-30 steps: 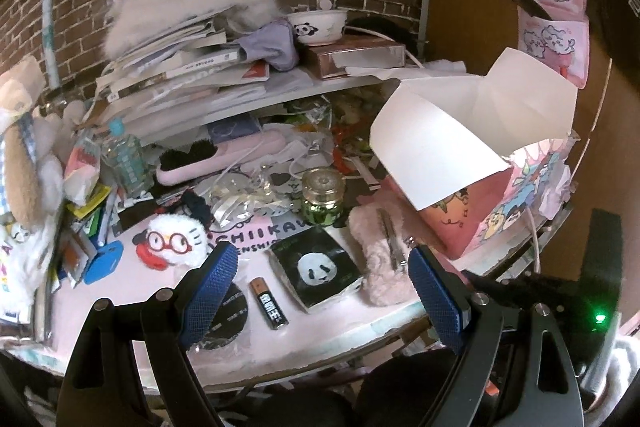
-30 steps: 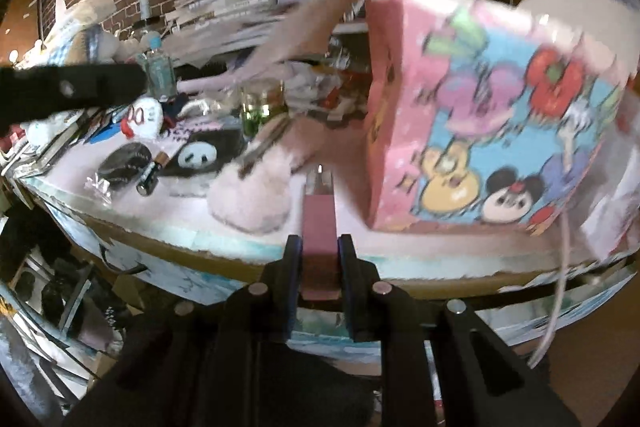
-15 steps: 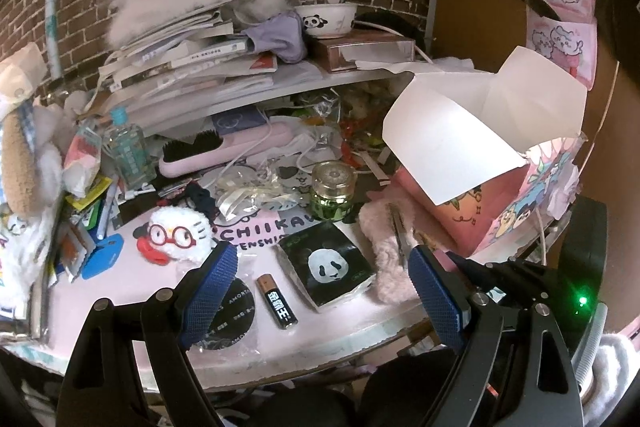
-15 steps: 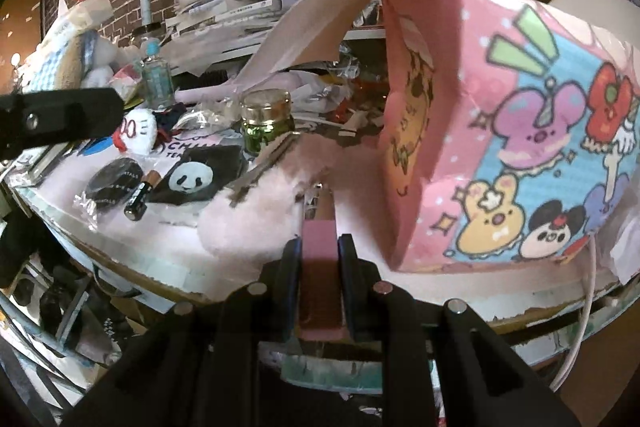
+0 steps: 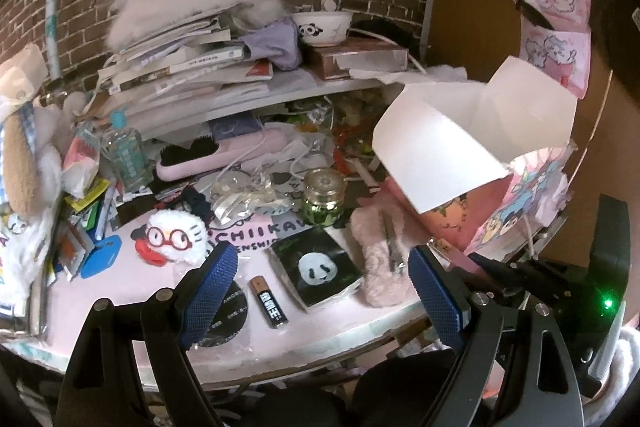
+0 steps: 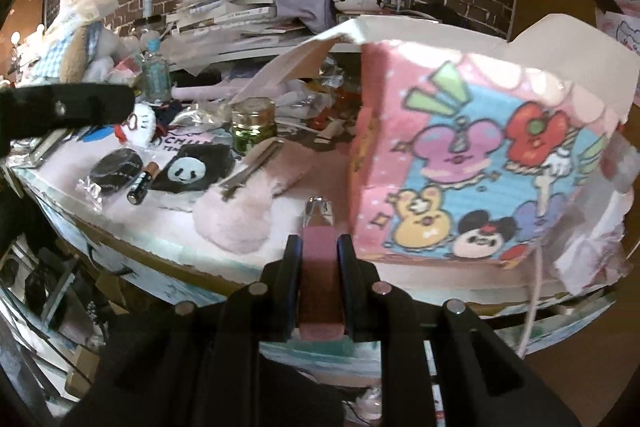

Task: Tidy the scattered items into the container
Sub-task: 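Grasp the pink tube with the right gripper and lift it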

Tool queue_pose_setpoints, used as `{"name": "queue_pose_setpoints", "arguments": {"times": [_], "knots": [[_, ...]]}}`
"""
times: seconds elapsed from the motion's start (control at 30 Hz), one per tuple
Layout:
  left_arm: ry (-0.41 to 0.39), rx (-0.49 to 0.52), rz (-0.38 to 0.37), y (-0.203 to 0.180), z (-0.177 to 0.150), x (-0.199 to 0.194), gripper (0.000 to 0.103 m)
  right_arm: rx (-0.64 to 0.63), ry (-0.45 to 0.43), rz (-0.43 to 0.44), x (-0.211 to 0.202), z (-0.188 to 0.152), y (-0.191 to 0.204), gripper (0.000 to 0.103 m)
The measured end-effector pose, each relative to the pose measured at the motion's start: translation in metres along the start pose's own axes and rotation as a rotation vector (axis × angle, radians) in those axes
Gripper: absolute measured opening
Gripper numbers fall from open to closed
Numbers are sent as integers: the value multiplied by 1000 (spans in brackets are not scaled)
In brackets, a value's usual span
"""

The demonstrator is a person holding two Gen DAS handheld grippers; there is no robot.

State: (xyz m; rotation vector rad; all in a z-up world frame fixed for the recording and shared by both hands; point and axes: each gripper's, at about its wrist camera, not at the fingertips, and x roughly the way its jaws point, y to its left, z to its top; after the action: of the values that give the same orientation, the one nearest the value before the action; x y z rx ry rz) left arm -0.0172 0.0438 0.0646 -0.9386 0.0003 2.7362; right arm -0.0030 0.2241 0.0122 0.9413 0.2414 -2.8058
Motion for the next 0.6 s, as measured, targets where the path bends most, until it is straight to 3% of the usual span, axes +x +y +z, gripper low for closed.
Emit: {"name": "queue_pose_setpoints", "arguments": {"times": [0.47,0.6], "knots": [[-20,24,-22,-10,7,-7,85,-251,-27,-100,-23,6,13,15],[-19,30,-16,-11,7,-7,85,-260,-29,-87,-27,6,15,15]]}}
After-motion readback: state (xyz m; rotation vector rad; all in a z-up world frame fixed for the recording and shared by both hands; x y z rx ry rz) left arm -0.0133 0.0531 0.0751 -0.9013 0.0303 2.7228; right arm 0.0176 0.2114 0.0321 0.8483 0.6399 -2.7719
